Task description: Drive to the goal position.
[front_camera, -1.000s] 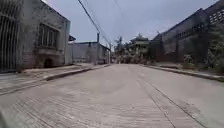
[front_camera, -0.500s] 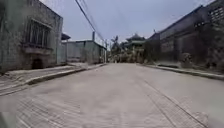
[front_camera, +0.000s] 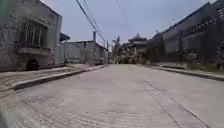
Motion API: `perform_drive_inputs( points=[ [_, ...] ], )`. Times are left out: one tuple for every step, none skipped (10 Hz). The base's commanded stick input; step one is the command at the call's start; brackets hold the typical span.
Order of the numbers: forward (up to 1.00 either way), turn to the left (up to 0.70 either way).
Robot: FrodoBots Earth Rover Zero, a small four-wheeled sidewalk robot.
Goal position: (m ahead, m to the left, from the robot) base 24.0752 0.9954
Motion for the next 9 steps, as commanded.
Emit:
perform_drive_inputs(
  points=[
    [1.0, -0.4],
    [1.0, -0.23],
    [1.0, -0.06],
    [1.0, 0.0],
    [1.0, 0.0],
    [1.0, 0.0],
    [1.0, 0.0],
    [1.0, 0.0],
    [1.0, -0.02]
  ],
)
